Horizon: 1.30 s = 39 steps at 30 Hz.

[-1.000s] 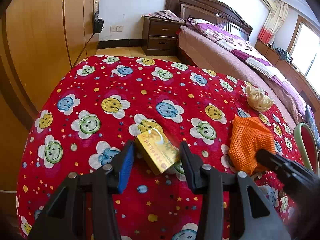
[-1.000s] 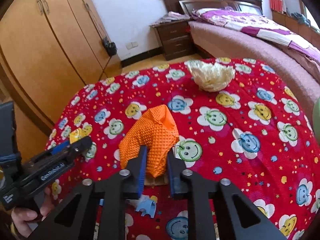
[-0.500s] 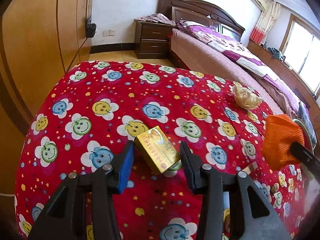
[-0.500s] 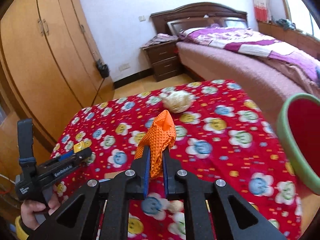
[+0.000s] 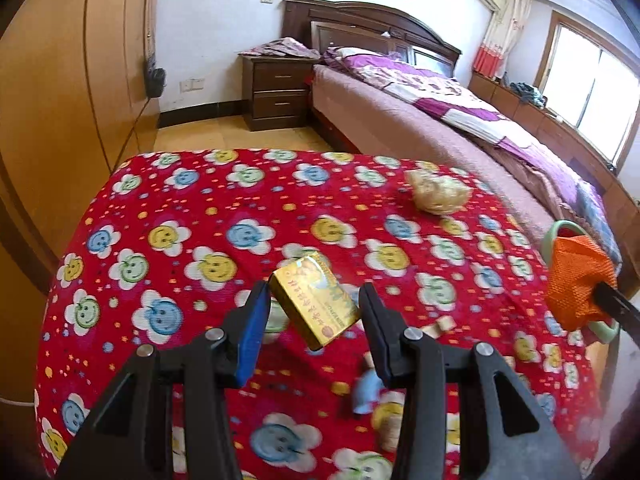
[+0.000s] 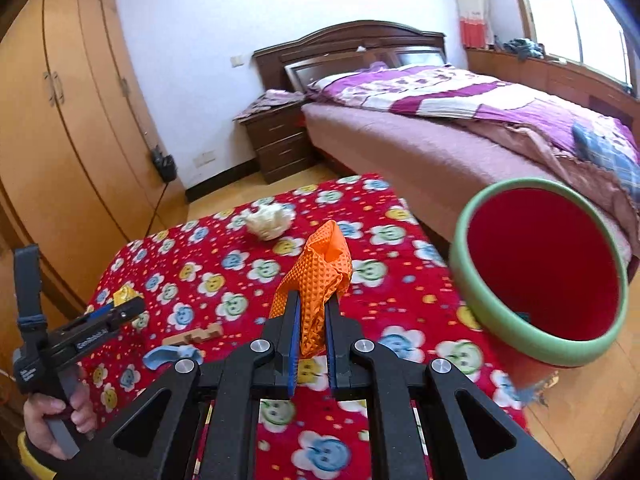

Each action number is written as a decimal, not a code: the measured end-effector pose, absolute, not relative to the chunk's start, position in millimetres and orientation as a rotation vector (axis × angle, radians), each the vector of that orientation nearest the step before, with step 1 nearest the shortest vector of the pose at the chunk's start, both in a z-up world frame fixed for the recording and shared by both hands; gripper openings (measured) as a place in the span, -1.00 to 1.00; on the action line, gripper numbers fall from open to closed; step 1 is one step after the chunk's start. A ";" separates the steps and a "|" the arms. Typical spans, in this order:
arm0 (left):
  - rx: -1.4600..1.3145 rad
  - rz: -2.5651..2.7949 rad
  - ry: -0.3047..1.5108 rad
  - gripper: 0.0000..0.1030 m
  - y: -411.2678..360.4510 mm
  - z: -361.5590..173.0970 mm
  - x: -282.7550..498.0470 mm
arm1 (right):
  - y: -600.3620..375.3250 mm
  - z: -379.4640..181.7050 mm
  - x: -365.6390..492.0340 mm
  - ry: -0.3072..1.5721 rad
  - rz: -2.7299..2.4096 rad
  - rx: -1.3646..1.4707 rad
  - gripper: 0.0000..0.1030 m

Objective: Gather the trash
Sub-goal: 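Carry the gold box and orange bag over the red bucket and open both tools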

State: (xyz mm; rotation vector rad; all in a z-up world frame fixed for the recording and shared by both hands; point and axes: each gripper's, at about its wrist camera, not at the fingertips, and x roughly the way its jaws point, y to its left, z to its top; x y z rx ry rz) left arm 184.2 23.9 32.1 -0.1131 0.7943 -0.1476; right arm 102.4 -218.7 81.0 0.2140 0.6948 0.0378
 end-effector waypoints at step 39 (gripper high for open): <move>0.028 -0.586 0.834 -0.10 -216.7 76.6 155.2 | -403.0 79.6 34.8 0.571 -0.246 0.422 -0.79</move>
